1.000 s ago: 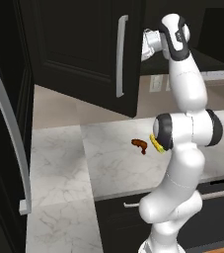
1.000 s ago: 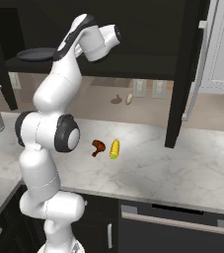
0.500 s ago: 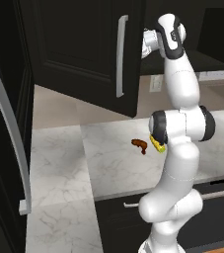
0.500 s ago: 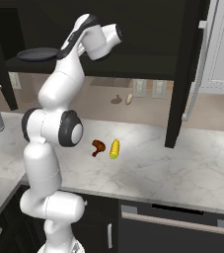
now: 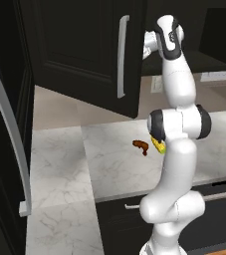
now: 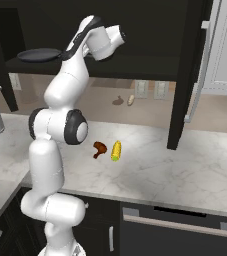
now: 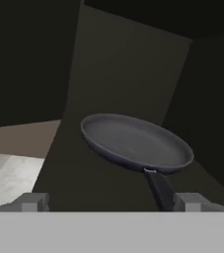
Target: Pick the pan from the cabinet and place it on the stove. Then turn on the stove burner for the pan.
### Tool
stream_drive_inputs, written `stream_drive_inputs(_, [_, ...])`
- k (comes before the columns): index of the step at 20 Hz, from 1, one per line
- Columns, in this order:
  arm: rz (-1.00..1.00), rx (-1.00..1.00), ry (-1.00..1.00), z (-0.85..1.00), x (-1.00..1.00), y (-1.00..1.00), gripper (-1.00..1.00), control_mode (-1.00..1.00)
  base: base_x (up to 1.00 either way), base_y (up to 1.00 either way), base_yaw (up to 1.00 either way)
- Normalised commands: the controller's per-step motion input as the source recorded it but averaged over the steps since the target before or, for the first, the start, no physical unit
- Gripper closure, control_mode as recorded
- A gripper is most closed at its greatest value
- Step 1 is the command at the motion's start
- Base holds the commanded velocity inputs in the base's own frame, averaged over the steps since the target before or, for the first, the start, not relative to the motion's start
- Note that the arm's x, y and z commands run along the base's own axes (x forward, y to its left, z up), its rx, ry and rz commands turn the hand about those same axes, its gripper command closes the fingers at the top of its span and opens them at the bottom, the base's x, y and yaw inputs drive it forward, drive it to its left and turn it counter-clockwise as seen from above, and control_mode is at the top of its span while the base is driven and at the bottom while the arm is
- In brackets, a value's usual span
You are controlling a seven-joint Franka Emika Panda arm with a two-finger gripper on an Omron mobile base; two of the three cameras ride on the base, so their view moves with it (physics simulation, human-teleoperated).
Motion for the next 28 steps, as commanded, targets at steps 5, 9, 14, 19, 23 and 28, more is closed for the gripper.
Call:
stream_drive_inputs(5, [0.02, 0.00, 0.00, -0.06, 0.19, 0.00, -1.00, -1.00, 0.00, 0.00, 0.00])
stream_drive_inputs(9, [0.00, 0.00, 0.00, -0.01, 0.10, 0.00, -1.00, -1.00, 0.00, 0.00, 0.00])
stream_drive_inputs(14, [0.00, -0.04, 0.00, -0.09, 0.06, 0.00, -1.00, -1.00, 0.00, 0.00, 0.00])
stream_drive_inputs(19, [0.00, -0.09, 0.00, -0.19, 0.06, 0.00, -1.00, -1.00, 0.00, 0.00, 0.00])
stream_drive_inputs(23, [-0.01, -0.06, 0.00, -0.16, 0.12, 0.00, -1.00, -1.00, 0.00, 0.00, 0.00])
stream_drive_inputs(28, [-0.01, -0.01, 0.00, -0.12, 0.18, 0.00, -1.00, -1.00, 0.00, 0.00, 0.00])
